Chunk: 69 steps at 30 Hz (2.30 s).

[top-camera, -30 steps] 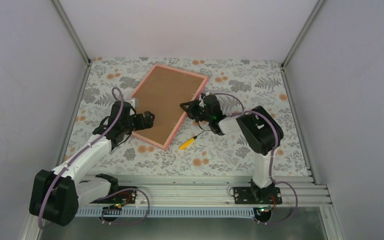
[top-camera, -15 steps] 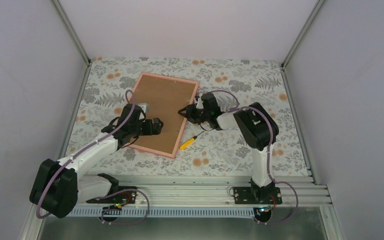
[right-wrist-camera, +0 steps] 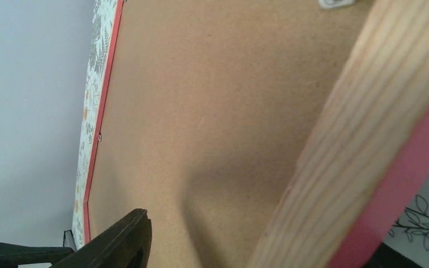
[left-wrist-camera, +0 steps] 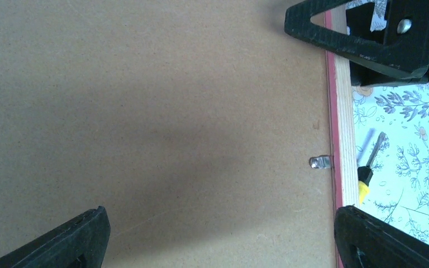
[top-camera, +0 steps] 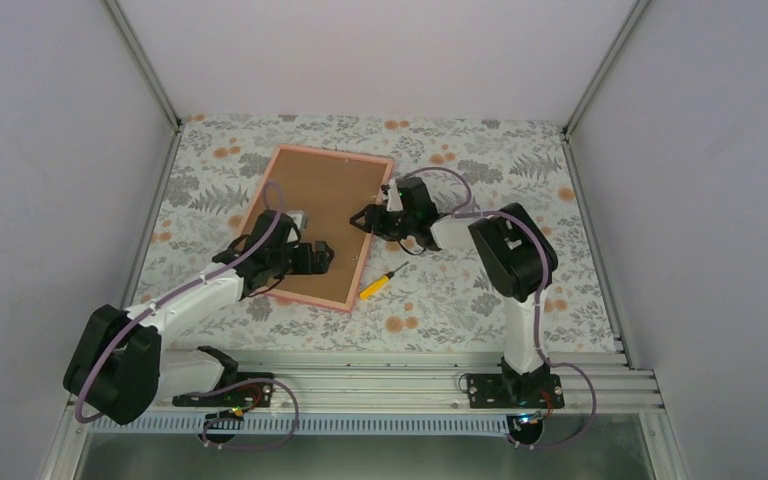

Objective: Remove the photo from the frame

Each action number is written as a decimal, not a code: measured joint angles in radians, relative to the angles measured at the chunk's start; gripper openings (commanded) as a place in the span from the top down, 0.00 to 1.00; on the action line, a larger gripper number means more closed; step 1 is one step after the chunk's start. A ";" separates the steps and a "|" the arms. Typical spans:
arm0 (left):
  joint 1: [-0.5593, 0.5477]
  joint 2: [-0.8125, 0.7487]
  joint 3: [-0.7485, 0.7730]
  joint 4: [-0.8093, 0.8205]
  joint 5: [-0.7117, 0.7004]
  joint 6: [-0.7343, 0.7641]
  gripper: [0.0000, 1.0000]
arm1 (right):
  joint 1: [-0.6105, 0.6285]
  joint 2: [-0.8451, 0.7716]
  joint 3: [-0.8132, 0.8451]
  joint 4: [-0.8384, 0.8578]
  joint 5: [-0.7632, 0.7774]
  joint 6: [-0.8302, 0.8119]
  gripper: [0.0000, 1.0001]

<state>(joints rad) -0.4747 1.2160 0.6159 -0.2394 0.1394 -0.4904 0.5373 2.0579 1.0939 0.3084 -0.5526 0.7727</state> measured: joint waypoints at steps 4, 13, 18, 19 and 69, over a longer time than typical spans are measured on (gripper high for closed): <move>-0.008 0.003 0.000 -0.001 0.000 0.000 0.00 | 0.000 -0.012 0.021 -0.061 0.029 -0.048 0.30; -0.033 0.006 0.000 -0.005 0.001 0.001 0.00 | -0.005 -0.078 0.026 -0.213 0.148 -0.158 0.21; -0.045 0.006 0.000 -0.005 0.005 0.001 0.00 | -0.011 -0.134 0.008 -0.282 0.201 -0.214 0.19; -0.048 0.006 0.000 -0.005 0.007 0.001 0.00 | -0.011 -0.153 -0.006 -0.291 0.215 -0.227 0.18; -0.562 0.598 0.441 -0.209 -0.295 0.222 0.69 | -0.253 -0.807 -0.584 -0.355 0.372 -0.372 0.06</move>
<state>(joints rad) -1.0363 1.8137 1.0573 -0.4488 -0.1558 -0.2684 0.2844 1.2510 0.5095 -0.0467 -0.1810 0.4004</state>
